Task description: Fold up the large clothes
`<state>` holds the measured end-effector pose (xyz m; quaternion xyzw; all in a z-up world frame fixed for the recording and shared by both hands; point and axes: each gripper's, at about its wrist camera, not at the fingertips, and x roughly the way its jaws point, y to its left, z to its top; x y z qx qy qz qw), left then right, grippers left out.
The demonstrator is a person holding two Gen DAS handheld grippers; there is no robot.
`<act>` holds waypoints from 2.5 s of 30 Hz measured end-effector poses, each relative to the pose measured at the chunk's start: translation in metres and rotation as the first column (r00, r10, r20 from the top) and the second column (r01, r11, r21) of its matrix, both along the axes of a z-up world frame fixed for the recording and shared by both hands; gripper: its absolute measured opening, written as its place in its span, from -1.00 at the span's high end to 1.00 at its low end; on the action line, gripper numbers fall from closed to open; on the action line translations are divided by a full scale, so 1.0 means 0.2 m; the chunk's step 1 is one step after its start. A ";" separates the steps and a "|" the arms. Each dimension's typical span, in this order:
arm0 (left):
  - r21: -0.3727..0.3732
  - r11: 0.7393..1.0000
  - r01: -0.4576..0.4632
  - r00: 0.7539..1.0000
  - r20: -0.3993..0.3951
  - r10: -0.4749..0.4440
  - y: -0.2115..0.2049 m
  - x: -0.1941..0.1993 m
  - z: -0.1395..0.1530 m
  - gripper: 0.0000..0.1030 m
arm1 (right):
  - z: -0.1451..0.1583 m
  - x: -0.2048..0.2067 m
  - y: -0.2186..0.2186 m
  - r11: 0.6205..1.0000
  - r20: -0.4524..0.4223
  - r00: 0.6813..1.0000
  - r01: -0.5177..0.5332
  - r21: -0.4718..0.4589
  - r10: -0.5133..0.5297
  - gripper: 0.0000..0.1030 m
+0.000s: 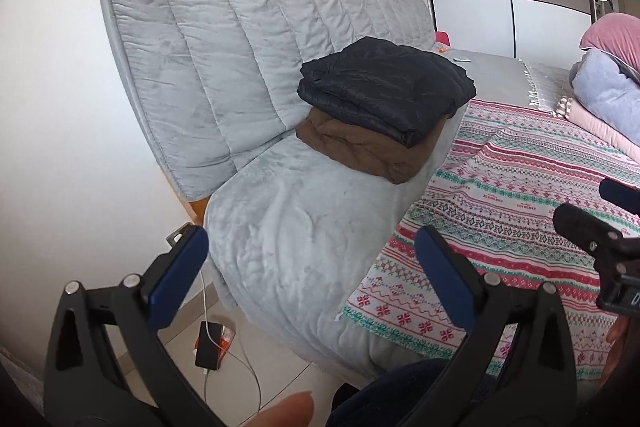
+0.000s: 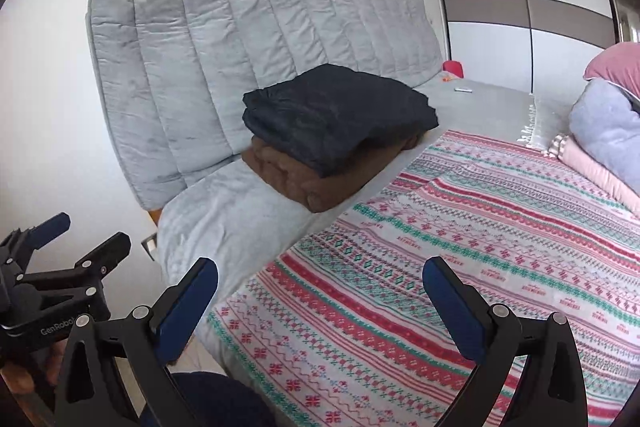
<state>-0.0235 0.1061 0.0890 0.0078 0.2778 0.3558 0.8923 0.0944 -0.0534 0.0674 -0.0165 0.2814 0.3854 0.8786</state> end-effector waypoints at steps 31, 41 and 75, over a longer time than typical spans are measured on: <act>-0.024 1.000 0.017 1.000 -0.005 -0.017 -0.08 0.07 -0.01 -0.99 | 0.00 0.00 -0.06 0.999 0.006 0.999 0.036 0.003 -0.036 -1.00; -0.021 0.999 0.030 1.000 -0.005 -0.030 -0.11 0.07 -0.02 -0.99 | -0.01 0.01 -0.07 0.999 0.008 0.999 0.038 0.000 -0.038 -1.00; -0.028 0.998 0.048 0.999 -0.008 -0.048 -0.12 0.09 -0.02 -0.99 | -0.02 0.02 -0.08 0.999 0.014 0.999 0.039 -0.008 -0.039 -1.00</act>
